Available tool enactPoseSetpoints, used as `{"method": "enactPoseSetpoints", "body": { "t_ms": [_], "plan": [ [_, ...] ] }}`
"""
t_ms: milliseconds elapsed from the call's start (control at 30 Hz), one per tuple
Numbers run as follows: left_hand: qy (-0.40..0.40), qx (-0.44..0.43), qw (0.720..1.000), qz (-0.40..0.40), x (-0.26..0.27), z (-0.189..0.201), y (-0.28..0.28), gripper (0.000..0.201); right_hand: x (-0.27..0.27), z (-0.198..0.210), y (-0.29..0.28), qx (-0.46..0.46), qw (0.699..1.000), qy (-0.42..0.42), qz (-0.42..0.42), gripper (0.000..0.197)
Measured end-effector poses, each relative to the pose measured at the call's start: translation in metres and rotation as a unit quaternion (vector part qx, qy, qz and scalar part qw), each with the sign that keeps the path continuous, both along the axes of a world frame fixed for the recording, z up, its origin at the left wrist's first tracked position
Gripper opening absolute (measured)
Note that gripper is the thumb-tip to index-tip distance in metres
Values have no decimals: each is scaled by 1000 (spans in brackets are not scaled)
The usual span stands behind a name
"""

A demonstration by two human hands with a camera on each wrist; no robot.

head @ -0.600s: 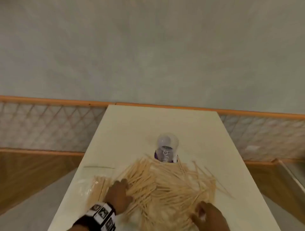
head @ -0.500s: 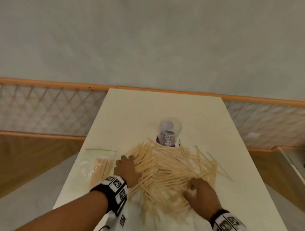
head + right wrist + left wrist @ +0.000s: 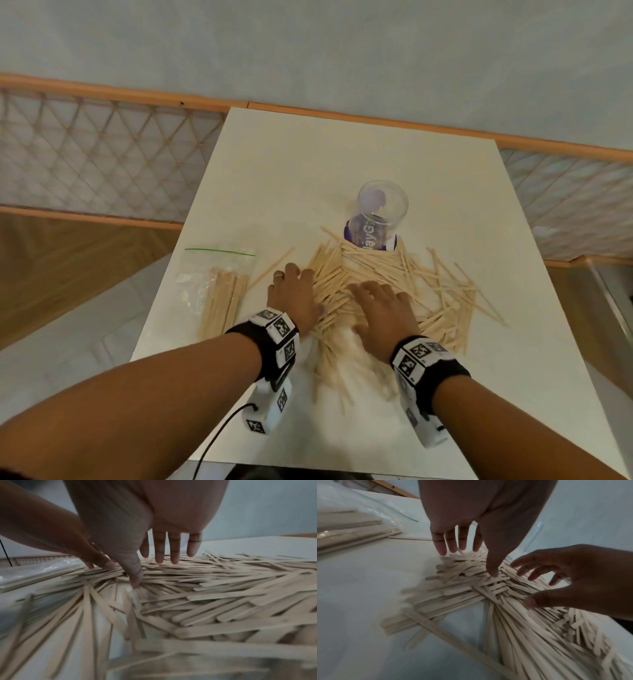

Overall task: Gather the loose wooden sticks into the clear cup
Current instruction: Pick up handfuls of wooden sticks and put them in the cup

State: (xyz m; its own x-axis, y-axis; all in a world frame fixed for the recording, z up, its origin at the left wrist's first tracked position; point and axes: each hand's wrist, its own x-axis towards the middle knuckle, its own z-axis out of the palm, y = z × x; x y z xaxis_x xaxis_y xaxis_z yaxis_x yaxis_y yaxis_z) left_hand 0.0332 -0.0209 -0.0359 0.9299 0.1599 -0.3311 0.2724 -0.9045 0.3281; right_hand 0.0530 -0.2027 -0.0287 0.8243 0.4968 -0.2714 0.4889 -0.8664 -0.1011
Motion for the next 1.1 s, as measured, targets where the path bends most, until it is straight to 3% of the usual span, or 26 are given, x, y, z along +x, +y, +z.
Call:
{"method": "enactPoseSetpoints", "body": {
  "t_ms": [100,367,433,633,733,800,967,1100],
  "plan": [
    [17,13,1000,-15,-6,0,7,68,9,-2,6,2,999,9,-37,73],
    [-3,56,998,-40,-4,-3,11,43,28,-7,22,7,999,15,-52,22],
    [1,66,997,-37,1,-1,12,38,35,-7,23,53,996,28,-60,5],
    [12,31,999,-18,14,2,15,24,61,-5,18,236,967,57,-81,18],
    [-8,-30,1000,-1,22,9,16,13,73,9,20,322,938,72,-108,24],
    [-39,-84,995,23,27,14,18,6,79,19,24,385,914,45,-121,19],
    [-124,-136,982,39,41,31,15,12,89,40,44,473,867,40,-149,9],
    [-198,-208,957,44,48,44,2,12,95,50,64,521,818,101,-224,44]
  ]
}}
